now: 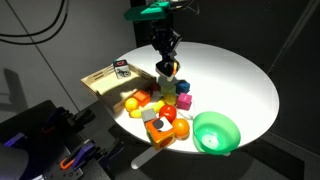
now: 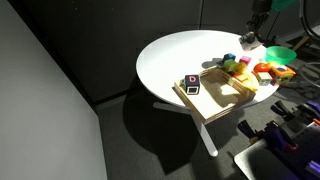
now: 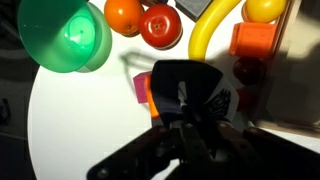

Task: Put one square plush toy in the box

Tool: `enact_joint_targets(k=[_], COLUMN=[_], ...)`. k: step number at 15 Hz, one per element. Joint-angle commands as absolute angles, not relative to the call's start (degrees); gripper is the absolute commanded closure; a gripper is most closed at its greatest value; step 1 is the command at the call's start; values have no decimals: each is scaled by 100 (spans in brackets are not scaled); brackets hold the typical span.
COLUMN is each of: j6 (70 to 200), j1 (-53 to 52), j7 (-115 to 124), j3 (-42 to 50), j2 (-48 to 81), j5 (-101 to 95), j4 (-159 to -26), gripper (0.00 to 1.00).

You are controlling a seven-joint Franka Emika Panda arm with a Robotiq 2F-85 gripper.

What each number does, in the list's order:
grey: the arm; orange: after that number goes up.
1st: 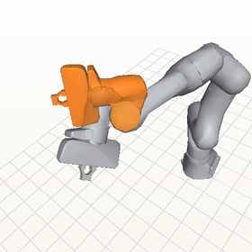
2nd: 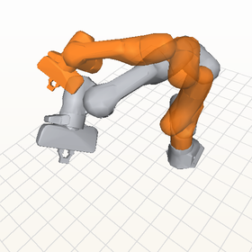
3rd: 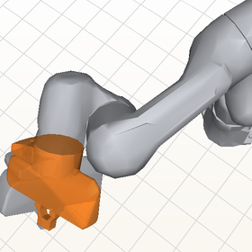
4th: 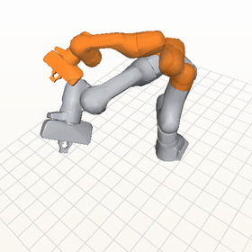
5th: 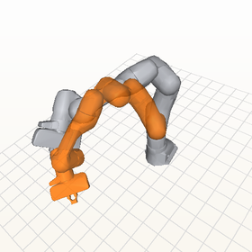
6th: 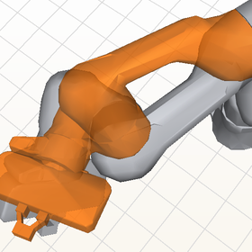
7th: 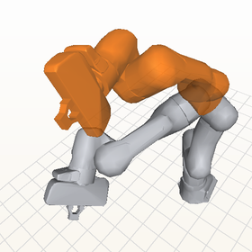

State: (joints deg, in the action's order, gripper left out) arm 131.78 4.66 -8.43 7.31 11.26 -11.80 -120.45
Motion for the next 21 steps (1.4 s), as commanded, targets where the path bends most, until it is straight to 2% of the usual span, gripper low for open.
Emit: enact_joint_targets(k=[1,8,9,16,17,21], j6=[13105,13140,13165,13165,13165,13238], j1=[288,38,101,74,74,-23], j7=[-367,127,-74,-31,-30,-76], j3=[613,370,365,333,333,206], j2=[749,408,665,568,568,620], j5=[-1466,-1714,-1542,-1549,-1549,-1572], j4=[-12388,-12747,-12556,-12629,-12630,-12722], gripper=[95,96,89,89,96,96])
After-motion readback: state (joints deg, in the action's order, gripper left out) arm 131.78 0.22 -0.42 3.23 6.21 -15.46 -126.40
